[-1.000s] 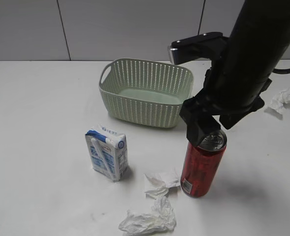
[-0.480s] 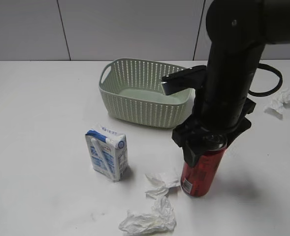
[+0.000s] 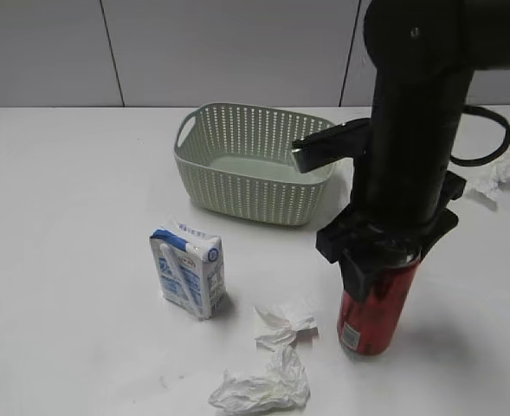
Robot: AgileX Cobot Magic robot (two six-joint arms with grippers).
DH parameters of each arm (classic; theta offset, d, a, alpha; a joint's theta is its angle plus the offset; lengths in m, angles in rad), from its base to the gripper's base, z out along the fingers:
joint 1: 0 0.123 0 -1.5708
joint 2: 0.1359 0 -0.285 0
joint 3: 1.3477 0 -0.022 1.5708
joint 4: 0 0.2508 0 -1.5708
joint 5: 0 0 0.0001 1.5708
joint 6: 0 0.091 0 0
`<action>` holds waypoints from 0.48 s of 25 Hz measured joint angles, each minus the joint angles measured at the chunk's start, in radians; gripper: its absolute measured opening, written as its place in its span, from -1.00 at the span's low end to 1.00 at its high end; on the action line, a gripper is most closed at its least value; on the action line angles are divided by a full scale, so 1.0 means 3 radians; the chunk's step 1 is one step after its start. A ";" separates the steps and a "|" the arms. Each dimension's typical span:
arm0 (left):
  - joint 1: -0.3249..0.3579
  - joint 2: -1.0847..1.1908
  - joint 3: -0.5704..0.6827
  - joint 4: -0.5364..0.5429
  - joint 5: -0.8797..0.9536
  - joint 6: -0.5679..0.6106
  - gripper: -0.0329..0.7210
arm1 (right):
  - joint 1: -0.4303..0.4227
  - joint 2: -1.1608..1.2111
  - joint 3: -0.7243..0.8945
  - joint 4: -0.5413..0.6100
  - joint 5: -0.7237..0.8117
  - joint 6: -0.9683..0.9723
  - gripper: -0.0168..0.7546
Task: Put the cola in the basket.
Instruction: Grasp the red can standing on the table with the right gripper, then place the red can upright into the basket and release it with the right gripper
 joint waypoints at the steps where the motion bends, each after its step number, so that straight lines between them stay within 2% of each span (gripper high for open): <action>1: 0.0000 0.0000 0.0000 0.0000 0.0000 0.0000 -0.31 | 0.0000 -0.0029 -0.0032 -0.0012 0.0062 -0.0003 0.39; 6: 0.0000 0.0000 0.0000 0.0000 0.0000 0.0000 -0.31 | 0.0000 -0.0286 -0.0372 -0.0089 0.0106 -0.0141 0.39; 12: 0.0000 0.0000 0.0000 0.0000 0.0000 0.0000 -0.31 | 0.0000 -0.0392 -0.1167 -0.0211 0.0151 -0.0266 0.39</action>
